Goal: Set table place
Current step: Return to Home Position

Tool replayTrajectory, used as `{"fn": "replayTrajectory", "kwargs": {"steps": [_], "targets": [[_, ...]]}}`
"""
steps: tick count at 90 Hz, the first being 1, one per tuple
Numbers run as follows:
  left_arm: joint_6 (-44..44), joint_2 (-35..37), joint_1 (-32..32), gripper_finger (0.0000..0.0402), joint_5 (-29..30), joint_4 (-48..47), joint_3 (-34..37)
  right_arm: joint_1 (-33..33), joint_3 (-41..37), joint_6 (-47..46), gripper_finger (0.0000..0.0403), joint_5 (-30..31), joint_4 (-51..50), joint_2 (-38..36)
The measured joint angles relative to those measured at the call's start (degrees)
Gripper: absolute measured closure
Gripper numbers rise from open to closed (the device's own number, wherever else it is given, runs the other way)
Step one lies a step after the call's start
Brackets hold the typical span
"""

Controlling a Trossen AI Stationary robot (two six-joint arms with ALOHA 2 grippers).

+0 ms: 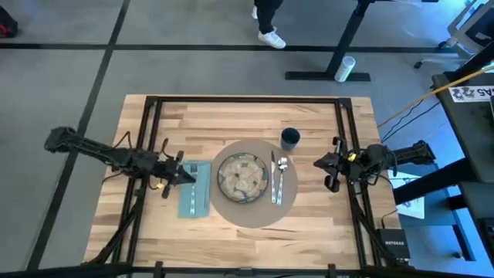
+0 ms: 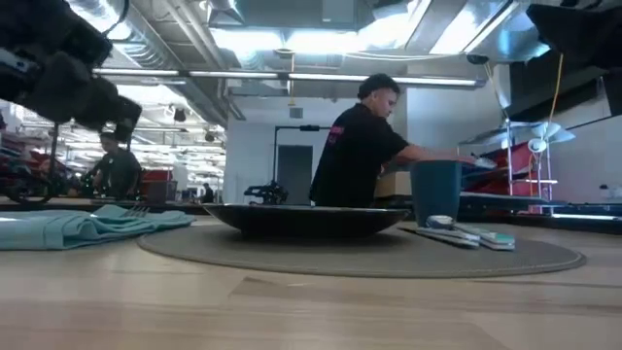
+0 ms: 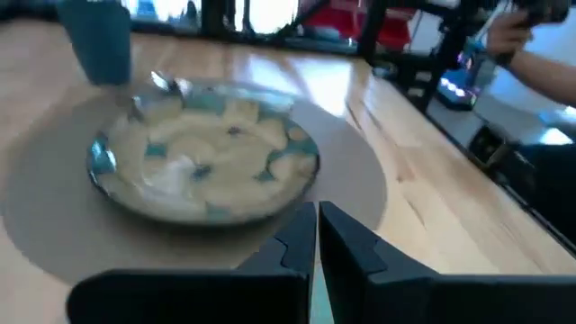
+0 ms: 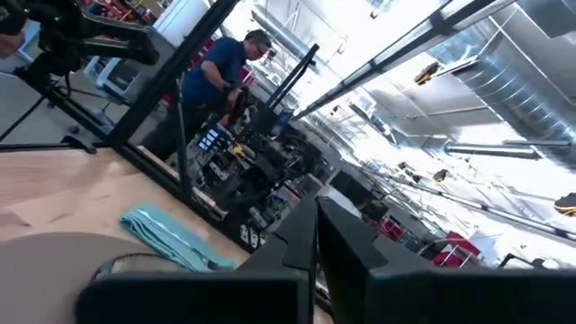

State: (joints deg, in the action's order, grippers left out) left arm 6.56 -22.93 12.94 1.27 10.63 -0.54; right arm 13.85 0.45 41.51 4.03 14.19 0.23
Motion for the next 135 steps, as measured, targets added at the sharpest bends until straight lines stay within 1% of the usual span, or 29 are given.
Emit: {"fn": "replayTrajectory", "kwargs": {"steps": [7, 12, 24, 31, 43, 49, 53, 60, 68, 76, 82, 90, 98, 104, 111, 116, 123, 130, 135], "targets": [[-2.8, 3.2, 0.2, 0.0402, -3.8, 0.2, 0.0, 0.0, 0.0, -1.0, 0.0403, 0.0, -1.2, 0.0], [-4.1, 6.0, 0.2, 0.0402, -4.9, -1.1, 0.0, 0.0, 0.0, -1.7, 0.0403, 0.0, -2.1, 0.0], [-4.1, 14.4, 0.0, 0.0402, -3.7, -9.7, 0.0, 0.0, 0.0, -1.9, 0.0403, 0.0, -2.4, 0.0], [-4.4, 18.3, 0.2, 0.0402, -2.8, -10.0, -0.1, 0.0, 0.0, -2.0, 0.0403, 0.0, -3.5, 0.0], [-9.2, 22.2, 0.3, 0.0402, -1.2, -10.8, -0.2, 0.0, 0.0, -3.6, 0.0403, 2.1, -7.3, 0.0], [-10.0, 22.5, -0.6, 0.0402, -1.0, -10.9, -0.3, 0.0, 0.0, -3.8, 0.0403, 5.0, -9.8, 0.0], [-10.0, 22.4, -1.4, 0.0402, -1.0, -11.0, -0.3, 0.0, 0.0, -4.8, 0.0403, 8.1, -11.8, 0.1], [-10.0, 22.3, -3.0, 0.0402, -1.0, -11.0, -0.3, 0.0, 0.0, -6.8, 0.0403, 11.9, -11.4, 1.0], [-9.2, 22.3, -4.7, 0.0402, -0.9, -11.0, -0.3, 0.0, 0.0, -8.3, 0.0403, 13.9, -11.3, 1.6], [-6.9, 22.3, -6.1, 0.0402, -0.9, -11.0, -0.3, 0.0, 0.0, -7.7, 0.0403, 13.3, -11.1, 1.9], [-5.2, 22.3, -6.7, 0.0402, -0.9, -11.0, -0.3, 0.0, 0.0, -9.8, 0.0403, 11.8, -11.3, 1.9], [-1.1, 22.3, -6.8, 0.0402, -0.9, -11.0, -0.3, 0.0, 0.0, -11.2, 0.0403, 10.5, -11.5, 1.9], [1.2, 22.3, -6.8, 0.0402, -0.9, -11.0, -0.3, 0.0, 0.0, -11.2, 0.0403, 10.4, -11.5, 1.9], [0.2, 22.3, -6.8, 0.0402, -0.8, -11.0, -0.3, 0.0, 0.0, -11.1, 0.0403, 10.4, -11.5, 1.9], [-4.7, 22.3, -6.8, 0.0402, -0.5, -11.0, -0.3, 0.0, 0.0, -10.4, 0.0403, 10.5, -11.4, 1.9], [-6.9, 22.3, -7.0, 0.0402, 0.3, -11.0, -0.3, 0.0, 0.0, -6.1, 0.0403, 12.7, -10.9, 1.9], [-8.3, 22.3, -8.5, 0.0402, 3.0, -10.4, -0.3, 0.0, 0.0, -3.7, 0.0403, 17.4, -10.7, 1.9], [-7.8, 22.3, -11.5, 0.0402, 5.9, -9.9, -0.3, 0.0, 0.0, -1.5, 0.0403, 23.2, -9.5, 1.9], [-6.9, 22.3, -14.5, 0.0402, 6.2, -9.9, -0.3, 0.0, 0.0, 1.0, 0.0403, 24.9, -7.9, 1.9]]}}
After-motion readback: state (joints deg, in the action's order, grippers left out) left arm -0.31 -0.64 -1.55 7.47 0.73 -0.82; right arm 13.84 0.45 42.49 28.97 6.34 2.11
